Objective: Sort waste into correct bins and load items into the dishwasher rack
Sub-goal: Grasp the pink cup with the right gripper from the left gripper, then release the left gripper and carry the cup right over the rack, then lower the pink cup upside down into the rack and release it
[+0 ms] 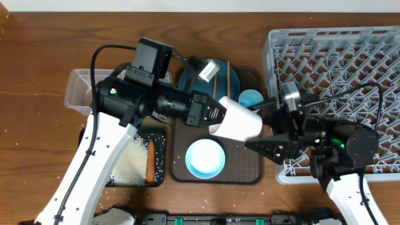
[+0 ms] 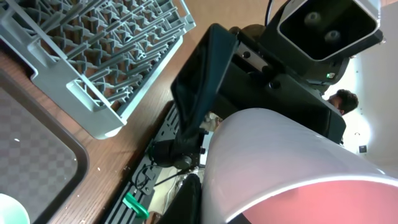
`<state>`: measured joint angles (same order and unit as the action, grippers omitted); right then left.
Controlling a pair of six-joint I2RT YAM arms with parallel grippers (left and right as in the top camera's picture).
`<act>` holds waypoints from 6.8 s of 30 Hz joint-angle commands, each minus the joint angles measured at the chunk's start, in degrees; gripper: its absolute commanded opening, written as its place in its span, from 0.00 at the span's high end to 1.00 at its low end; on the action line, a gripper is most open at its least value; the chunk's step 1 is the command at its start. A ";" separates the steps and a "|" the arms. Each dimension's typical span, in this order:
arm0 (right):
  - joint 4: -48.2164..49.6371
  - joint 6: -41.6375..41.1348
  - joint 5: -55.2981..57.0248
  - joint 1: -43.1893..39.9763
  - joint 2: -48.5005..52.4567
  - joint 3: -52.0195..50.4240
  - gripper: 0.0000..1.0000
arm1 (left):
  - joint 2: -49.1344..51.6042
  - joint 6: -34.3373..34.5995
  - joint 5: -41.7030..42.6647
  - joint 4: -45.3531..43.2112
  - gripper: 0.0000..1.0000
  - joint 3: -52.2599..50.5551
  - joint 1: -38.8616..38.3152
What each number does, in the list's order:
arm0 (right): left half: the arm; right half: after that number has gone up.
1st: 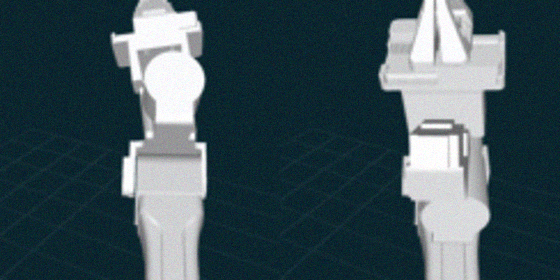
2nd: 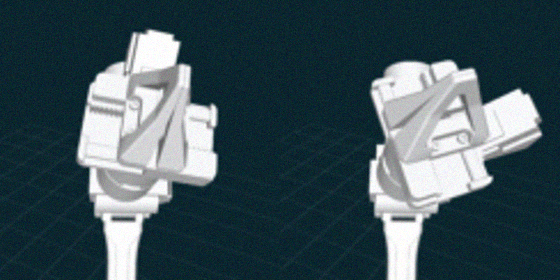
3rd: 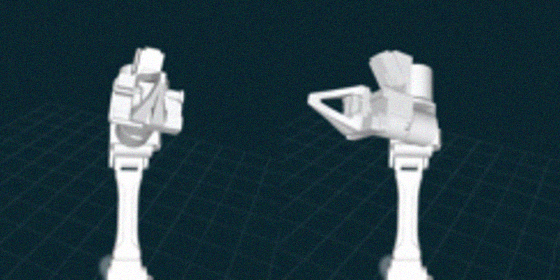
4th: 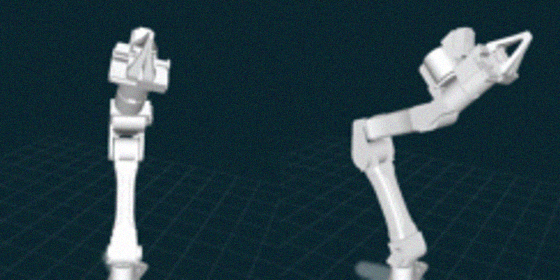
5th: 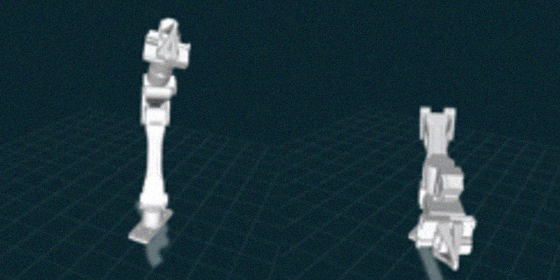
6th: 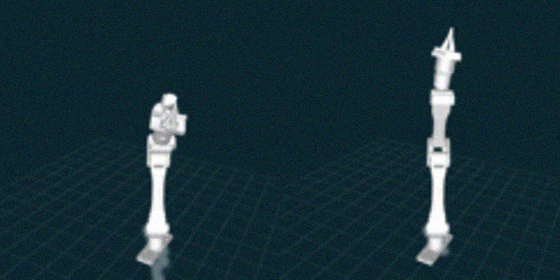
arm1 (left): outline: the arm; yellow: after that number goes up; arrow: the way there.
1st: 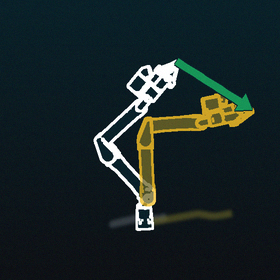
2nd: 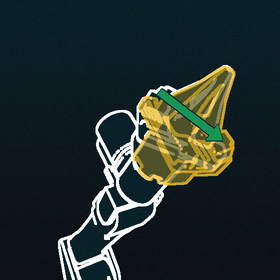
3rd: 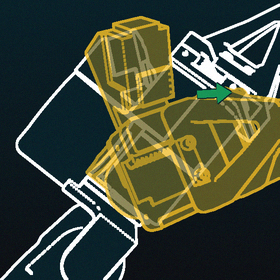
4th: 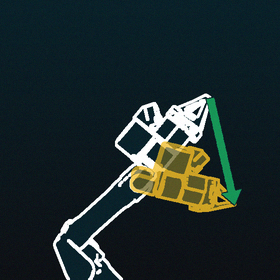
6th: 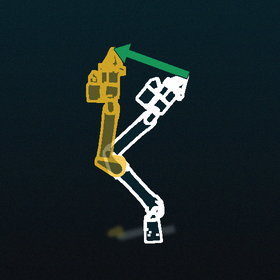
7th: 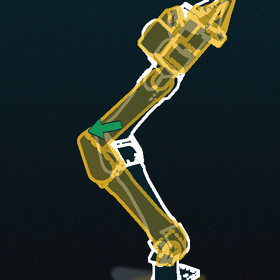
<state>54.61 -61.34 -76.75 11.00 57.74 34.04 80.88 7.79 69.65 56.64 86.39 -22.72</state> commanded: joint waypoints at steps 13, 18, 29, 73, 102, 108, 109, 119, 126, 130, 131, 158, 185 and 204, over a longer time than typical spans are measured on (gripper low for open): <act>-0.42 -0.28 4.31 1.66 0.04 0.44 0.16 | -0.52 -0.70 -0.28 -0.22 0.94 0.17 -0.13; -0.42 0.57 4.31 2.69 0.04 0.44 0.15 | -0.52 -0.70 -0.28 -0.42 0.94 0.17 -0.13; -0.37 1.95 4.83 3.30 0.04 0.44 0.36 | -0.52 -0.70 -0.28 -0.39 0.94 0.17 -0.13; -5.81 4.96 -7.39 -16.55 0.04 0.46 0.58 | -0.50 -0.07 -46.03 8.55 0.60 0.07 -0.13; -55.49 29.03 24.70 -28.44 0.04 4.48 0.61 | -0.50 -0.07 -47.23 9.33 0.08 0.07 -0.13; -84.35 44.09 45.83 -24.00 0.04 19.54 0.63 | -0.50 -0.07 -47.23 9.33 0.06 0.07 -0.13; -89.74 46.03 51.65 -22.36 0.09 22.91 0.63 | -0.50 -0.07 -47.23 9.33 0.06 0.07 -0.13; -108.91 49.86 69.42 -15.06 4.85 31.36 0.60 | -0.50 -0.07 -47.23 9.33 0.04 0.07 -0.13; -109.20 52.13 65.26 -15.06 13.99 31.36 0.65 | -0.50 -0.07 -47.23 9.33 0.03 0.07 -0.13; -109.55 52.46 64.37 -15.06 18.88 31.34 0.65 | -0.50 -0.07 -47.23 9.33 0.03 0.07 -0.13; -109.63 52.46 64.50 -15.06 19.87 31.28 0.65 | -0.50 -0.07 -47.23 9.33 0.03 0.07 -0.13; -112.10 55.91 64.48 -15.06 27.32 30.91 0.01 | -0.50 -0.07 -47.23 9.33 0.02 0.07 -0.13; -114.36 57.37 64.30 -15.04 19.58 33.92 0.99 | -0.50 -0.07 -47.23 9.33 0.01 0.07 -0.13; -112.04 57.37 64.54 -15.04 31.45 33.66 0.99 | -0.50 -0.07 -47.23 9.33 0.01 0.07 -0.13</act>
<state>-57.43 -4.08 -12.19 -4.80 87.05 68.16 80.47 7.68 22.52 65.80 86.37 -22.98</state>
